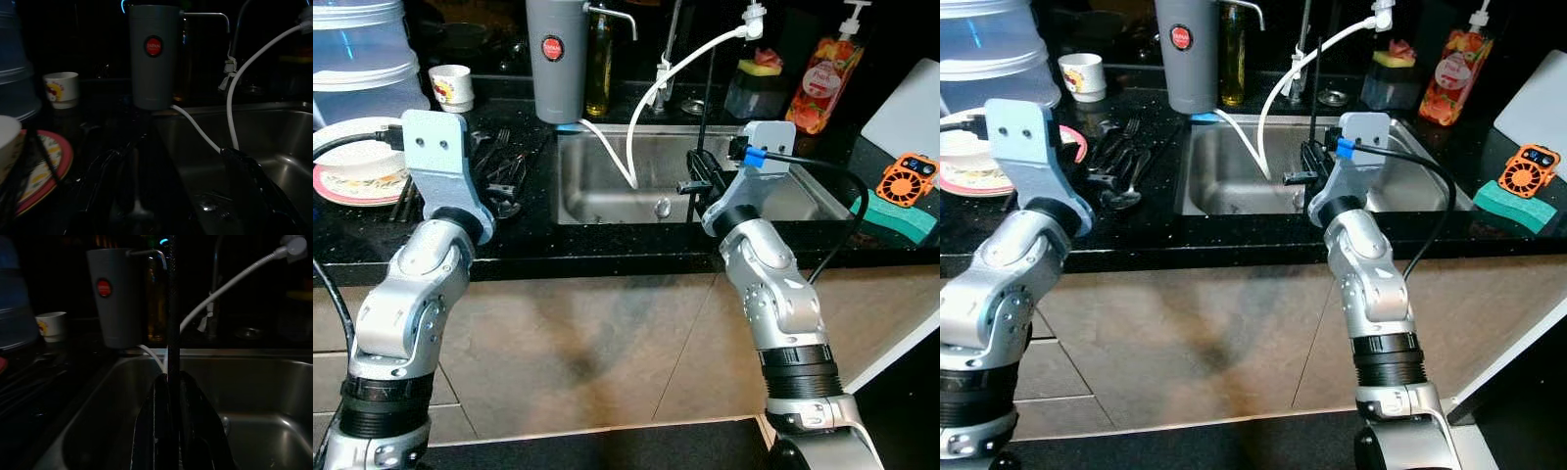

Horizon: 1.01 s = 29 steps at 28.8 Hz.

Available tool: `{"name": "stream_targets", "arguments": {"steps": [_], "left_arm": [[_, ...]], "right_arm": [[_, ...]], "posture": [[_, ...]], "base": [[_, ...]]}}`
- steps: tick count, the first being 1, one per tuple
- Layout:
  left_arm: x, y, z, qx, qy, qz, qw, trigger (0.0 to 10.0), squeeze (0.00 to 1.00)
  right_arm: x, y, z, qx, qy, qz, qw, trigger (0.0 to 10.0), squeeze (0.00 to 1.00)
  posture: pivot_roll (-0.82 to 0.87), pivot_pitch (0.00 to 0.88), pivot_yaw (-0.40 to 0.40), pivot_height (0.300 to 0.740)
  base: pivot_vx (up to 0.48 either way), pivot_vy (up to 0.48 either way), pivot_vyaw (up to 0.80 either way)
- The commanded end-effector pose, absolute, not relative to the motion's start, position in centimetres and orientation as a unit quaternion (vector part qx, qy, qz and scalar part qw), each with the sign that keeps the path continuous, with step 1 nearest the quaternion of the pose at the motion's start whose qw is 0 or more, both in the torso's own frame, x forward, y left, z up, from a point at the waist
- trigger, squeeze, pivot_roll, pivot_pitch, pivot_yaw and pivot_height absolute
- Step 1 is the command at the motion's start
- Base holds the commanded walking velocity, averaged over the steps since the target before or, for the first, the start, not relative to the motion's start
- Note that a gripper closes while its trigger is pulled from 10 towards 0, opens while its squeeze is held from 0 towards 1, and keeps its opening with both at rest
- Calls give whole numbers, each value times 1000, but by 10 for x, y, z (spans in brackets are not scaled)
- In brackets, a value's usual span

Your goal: Kitchen organization

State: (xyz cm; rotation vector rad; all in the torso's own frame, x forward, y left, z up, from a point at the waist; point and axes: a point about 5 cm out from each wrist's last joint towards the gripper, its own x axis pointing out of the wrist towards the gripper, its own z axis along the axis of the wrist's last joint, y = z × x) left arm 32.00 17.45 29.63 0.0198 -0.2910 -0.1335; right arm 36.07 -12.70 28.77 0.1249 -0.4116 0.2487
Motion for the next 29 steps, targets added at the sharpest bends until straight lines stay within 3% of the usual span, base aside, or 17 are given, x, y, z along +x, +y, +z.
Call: {"name": "stream_targets", "arguments": {"steps": [1,29], "left_arm": [[321,172,298,8,-150,-71,986,10000,0],[320,172,299,6,-152,-72,986,10000,0]], "right_arm": [[361,-129,287,63,-205,117,970,10000,0],[362,-129,289,66,-207,120,969,10000,0]], "posture": [[-6,77,-34,740],[-8,76,-36,740]], "base": [[341,0,0],[339,0,0]]}}
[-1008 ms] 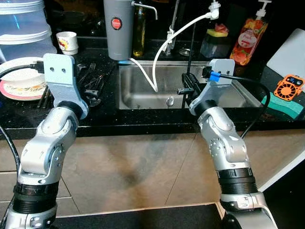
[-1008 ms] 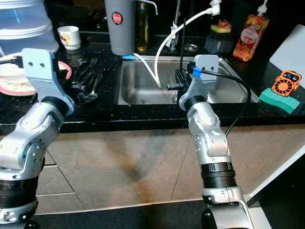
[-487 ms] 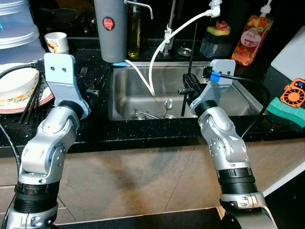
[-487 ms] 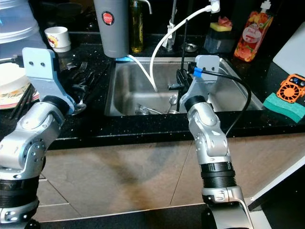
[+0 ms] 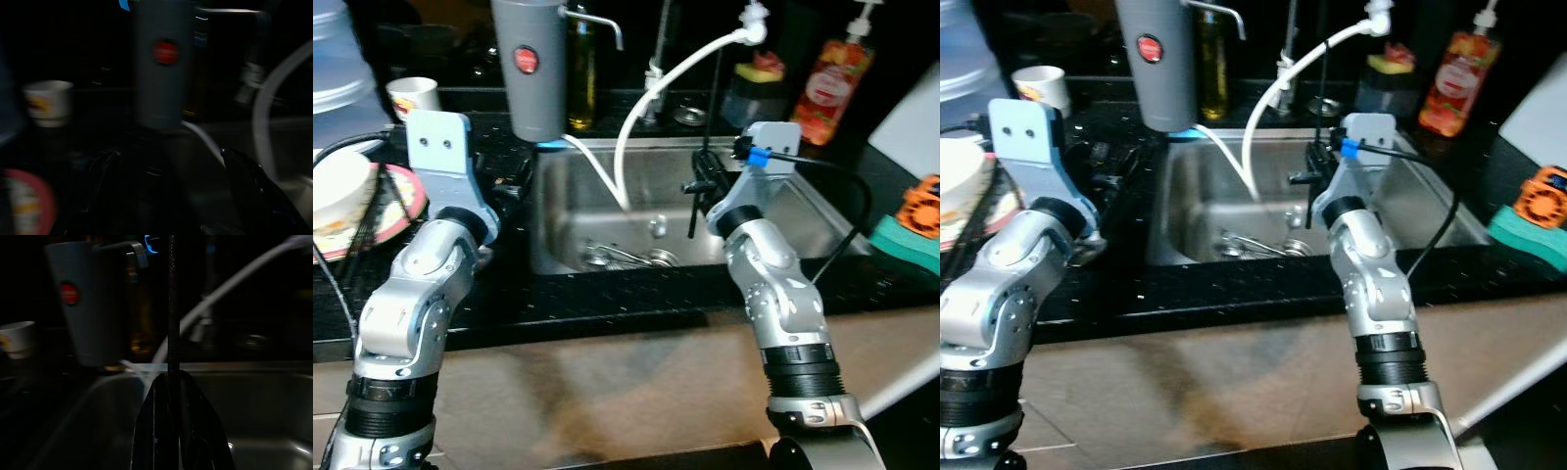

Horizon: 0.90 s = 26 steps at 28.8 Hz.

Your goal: Kitchen organization

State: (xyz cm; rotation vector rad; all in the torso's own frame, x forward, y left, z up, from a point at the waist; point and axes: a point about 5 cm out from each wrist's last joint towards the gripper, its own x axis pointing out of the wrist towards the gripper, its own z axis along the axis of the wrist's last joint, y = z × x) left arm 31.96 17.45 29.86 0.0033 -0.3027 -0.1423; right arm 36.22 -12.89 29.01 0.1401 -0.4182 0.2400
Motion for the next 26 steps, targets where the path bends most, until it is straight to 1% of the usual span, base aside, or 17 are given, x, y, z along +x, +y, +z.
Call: {"name": "stream_targets", "arguments": {"steps": [1,9,26], "left_arm": [[320,172,299,6,-152,-72,986,10000,0],[320,172,299,7,-152,-72,986,10000,0],[321,172,297,14,-145,-64,987,10000,0]], "right_arm": [[362,-129,289,66,-207,120,969,10000,0],[362,-129,289,67,-208,120,968,10000,0],[363,-129,289,65,-208,123,968,10000,0]], "posture": [[-8,76,-36,740],[-6,75,-35,740],[-8,78,-35,740]], "base": [[330,0,0],[308,0,0],[0,0,0]]}}
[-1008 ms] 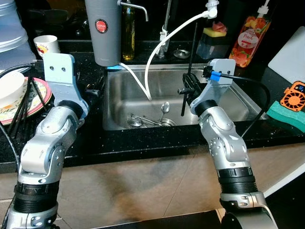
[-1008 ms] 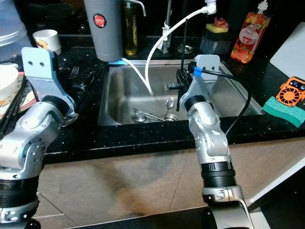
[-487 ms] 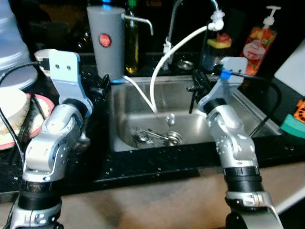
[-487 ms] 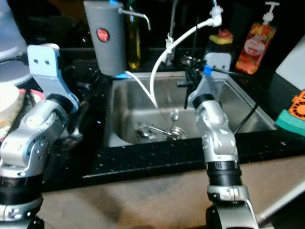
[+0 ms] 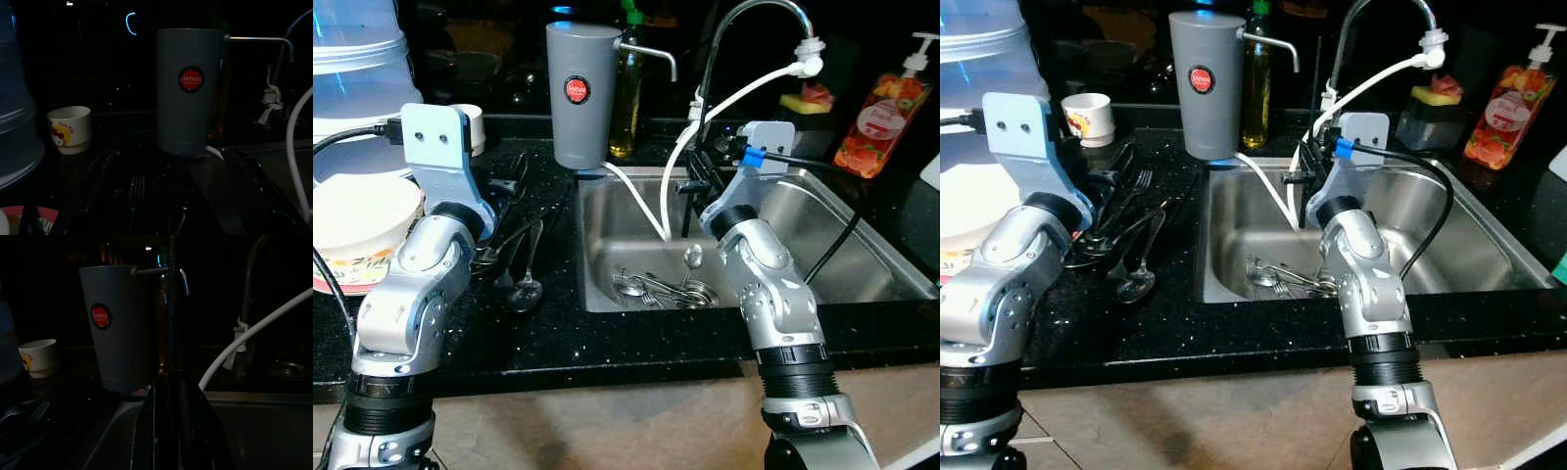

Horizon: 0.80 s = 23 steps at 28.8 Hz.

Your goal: Kitchen organization

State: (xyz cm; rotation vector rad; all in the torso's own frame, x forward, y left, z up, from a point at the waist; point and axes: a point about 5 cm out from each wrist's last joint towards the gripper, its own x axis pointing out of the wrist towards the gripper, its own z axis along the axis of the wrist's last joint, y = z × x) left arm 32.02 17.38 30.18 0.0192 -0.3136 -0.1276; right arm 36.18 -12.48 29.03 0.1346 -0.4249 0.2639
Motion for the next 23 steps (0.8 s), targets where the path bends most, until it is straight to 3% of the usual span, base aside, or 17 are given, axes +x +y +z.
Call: {"name": "stream_targets", "arguments": {"steps": [1,6,10,23], "left_arm": [[321,172,297,18,-146,-61,987,10000,0],[322,174,296,21,-135,-52,989,10000,0],[323,177,296,37,-132,-39,990,10000,0],[323,182,295,12,-134,-24,991,10000,0]], "right_arm": [[363,-129,289,65,-208,124,968,10000,0],[364,-129,290,62,-207,128,968,10000,0],[364,-127,290,59,-207,133,967,10000,0],[364,-122,288,56,-196,151,967,10000,0]], "posture": [[-8,78,-35,740],[-7,77,-36,740],[-8,76,-37,740],[-13,67,-43,740]], "base": [[0,0,0],[0,0,0],[0,-348,0],[0,0,0]]}}
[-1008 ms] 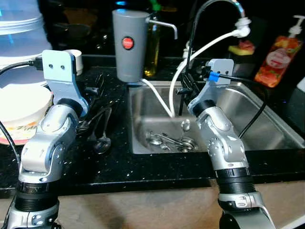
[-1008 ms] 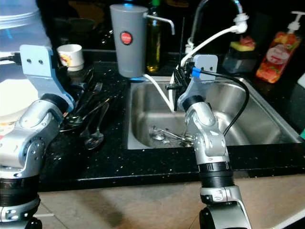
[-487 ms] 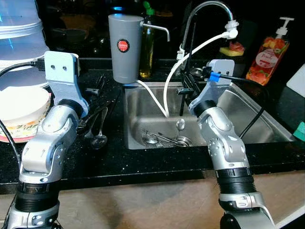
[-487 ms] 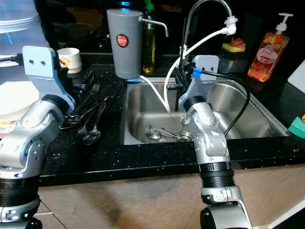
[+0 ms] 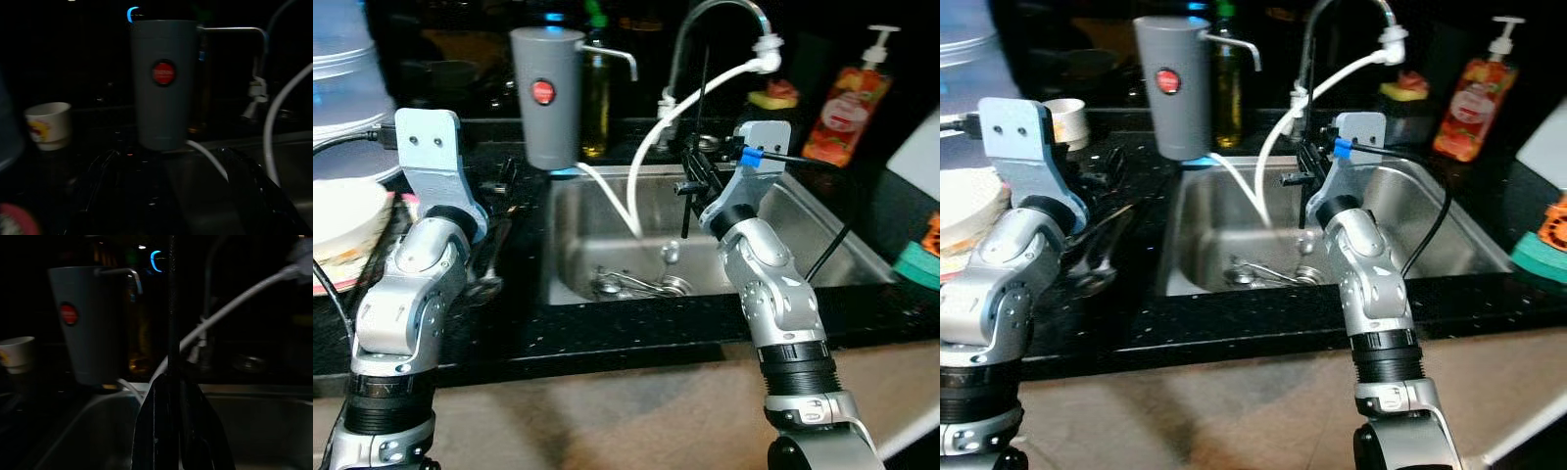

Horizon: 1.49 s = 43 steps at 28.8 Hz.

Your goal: Kitchen organization

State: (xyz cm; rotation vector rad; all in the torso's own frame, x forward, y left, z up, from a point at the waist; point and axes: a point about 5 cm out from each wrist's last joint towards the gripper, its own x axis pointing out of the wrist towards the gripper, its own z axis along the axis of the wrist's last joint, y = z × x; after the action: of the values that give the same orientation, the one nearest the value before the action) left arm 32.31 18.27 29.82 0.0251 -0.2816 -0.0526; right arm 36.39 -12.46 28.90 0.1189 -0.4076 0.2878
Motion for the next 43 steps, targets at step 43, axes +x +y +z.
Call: {"name": "stream_targets", "arguments": {"steps": [43], "left_arm": [[323,190,296,7,-125,4,992,10000,0]], "right_arm": [[365,-124,286,47,-188,145,970,10000,0]], "posture": [[-17,83,-50,740]], "base": [[0,-56,93]]}}
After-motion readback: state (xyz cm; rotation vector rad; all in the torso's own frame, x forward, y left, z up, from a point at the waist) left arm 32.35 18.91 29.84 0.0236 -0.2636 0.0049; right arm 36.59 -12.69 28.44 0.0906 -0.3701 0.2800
